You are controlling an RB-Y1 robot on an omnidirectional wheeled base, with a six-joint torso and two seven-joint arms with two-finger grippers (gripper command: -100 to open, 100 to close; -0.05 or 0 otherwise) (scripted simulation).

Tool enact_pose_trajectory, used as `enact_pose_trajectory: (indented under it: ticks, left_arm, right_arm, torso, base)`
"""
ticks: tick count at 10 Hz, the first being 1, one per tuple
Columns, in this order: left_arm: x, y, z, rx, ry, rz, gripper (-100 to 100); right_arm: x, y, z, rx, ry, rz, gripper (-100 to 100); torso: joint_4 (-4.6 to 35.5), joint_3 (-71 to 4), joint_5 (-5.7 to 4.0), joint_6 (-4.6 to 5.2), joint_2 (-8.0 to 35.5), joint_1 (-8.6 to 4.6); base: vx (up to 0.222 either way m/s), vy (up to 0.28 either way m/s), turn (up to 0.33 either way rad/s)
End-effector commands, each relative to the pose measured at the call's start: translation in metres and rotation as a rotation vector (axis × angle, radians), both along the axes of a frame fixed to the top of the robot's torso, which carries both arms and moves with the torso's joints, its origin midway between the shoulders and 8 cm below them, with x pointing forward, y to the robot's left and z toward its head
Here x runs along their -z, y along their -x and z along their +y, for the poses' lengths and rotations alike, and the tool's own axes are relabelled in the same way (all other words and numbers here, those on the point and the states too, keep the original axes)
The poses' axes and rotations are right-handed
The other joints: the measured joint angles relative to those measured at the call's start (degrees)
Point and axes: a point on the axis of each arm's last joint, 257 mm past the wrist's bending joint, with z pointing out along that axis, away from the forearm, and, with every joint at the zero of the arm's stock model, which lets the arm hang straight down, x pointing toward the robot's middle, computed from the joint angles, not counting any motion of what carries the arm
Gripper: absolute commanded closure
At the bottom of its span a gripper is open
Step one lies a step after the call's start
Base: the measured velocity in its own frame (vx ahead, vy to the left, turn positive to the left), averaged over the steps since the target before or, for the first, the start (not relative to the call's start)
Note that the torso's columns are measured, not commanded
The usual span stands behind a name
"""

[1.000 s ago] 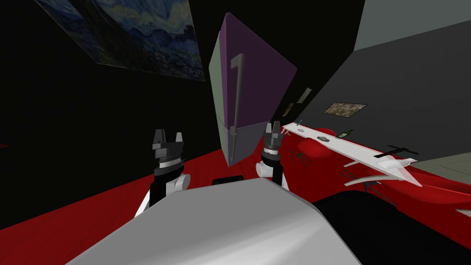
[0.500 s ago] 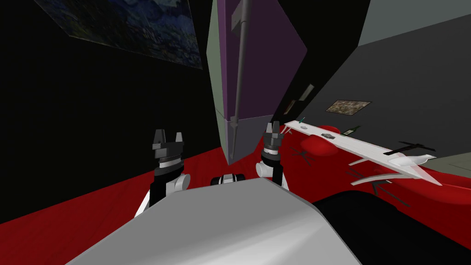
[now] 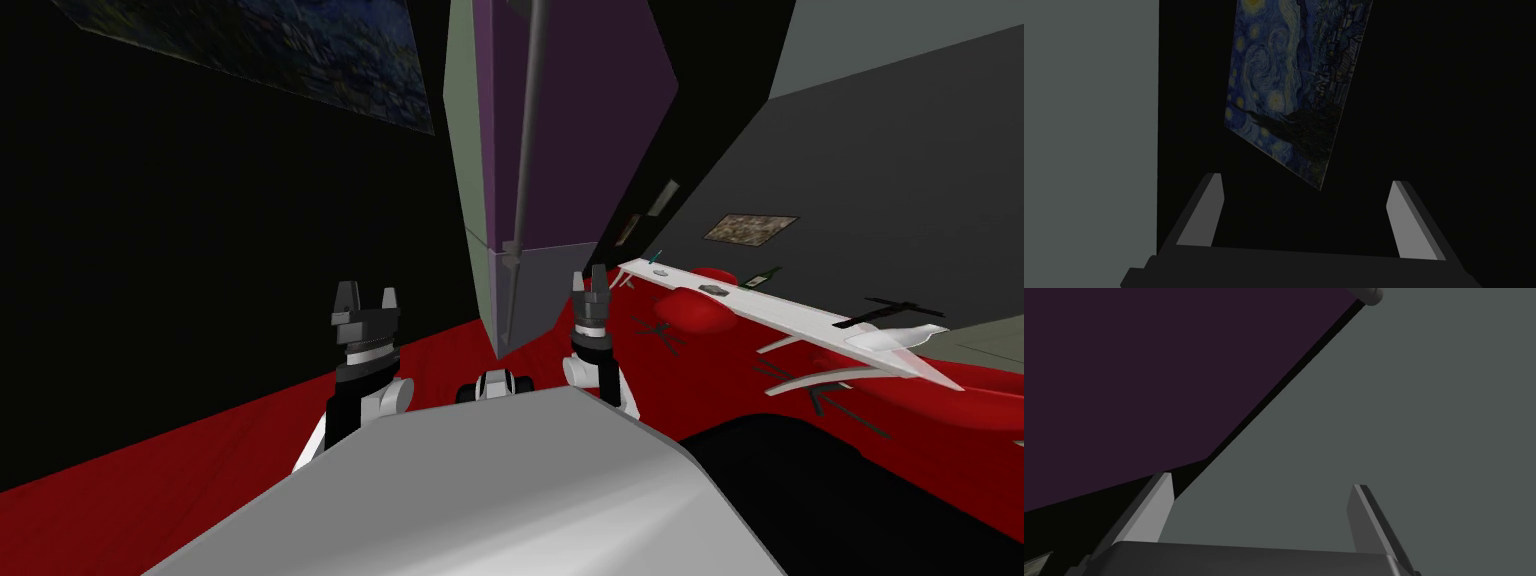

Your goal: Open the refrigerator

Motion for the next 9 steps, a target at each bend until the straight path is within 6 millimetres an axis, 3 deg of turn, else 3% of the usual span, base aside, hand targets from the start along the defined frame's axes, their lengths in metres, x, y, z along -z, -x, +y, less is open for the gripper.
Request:
enact_pose_trajectory:
  ticks: [1,9]
  left_arm:
    - [0.0,0.0,0.0,0.0,0.0,0.0,0]
    - [0.0,0.0,0.0,0.0,0.0,0.0,0]
  right_arm:
    - [0.015,-0.006,-0.002,0.044,0.113,0.061,-100]
    - [0.068,-0.019,-0.041,0.289,0.511,0.273,-100]
  torso:
    - [0.03,0.03,0.0,0.0,0.07,0.0]
    - [0.04,0.03,-0.04,-0.01,0.08,-0.12]
  base:
    - [0.075,0.108,-0.092]
    - [0.098,0.136,-0.117]
